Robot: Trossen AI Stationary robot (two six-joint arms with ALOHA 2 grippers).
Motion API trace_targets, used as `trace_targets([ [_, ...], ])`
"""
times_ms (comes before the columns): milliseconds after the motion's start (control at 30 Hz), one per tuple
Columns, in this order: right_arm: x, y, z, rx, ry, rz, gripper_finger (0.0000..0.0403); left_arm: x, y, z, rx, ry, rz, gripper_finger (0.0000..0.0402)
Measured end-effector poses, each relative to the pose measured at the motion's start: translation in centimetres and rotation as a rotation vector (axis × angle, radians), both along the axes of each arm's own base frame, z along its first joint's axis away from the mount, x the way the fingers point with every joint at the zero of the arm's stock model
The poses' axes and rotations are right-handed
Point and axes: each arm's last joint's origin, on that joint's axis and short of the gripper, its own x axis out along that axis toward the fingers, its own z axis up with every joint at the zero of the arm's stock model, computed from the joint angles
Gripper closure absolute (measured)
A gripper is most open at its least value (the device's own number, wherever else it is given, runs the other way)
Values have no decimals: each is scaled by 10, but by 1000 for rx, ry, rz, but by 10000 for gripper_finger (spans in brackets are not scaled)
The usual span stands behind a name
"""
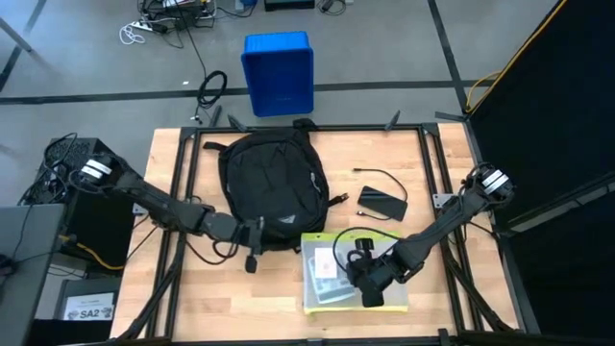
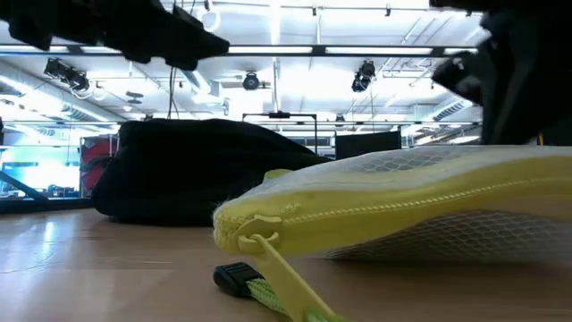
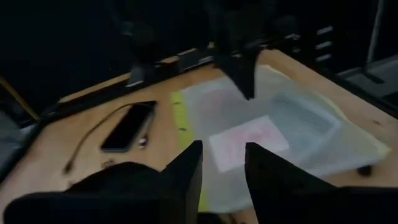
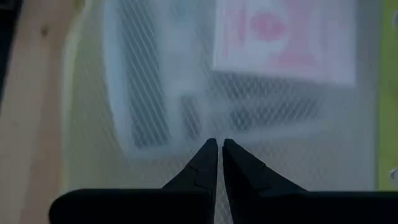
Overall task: Unpack backpack
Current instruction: Remove the white zip bag from the black backpack
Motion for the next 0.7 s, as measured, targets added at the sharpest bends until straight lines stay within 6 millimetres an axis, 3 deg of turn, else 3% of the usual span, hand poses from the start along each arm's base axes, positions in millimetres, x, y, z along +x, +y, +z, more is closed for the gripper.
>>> trace_targets([
  [300, 14, -46, -26, 50, 2, -111, 403, 25, -1, -33, 44, -7, -1, 309],
  [500, 22, -76, -35, -1, -35, -202, 403, 29, 9, -40, 54, 28, 37, 309],
  [700, 30, -88, -33, -18, -84, -237, 403, 28, 8, -43, 58, 56, 19, 309],
])
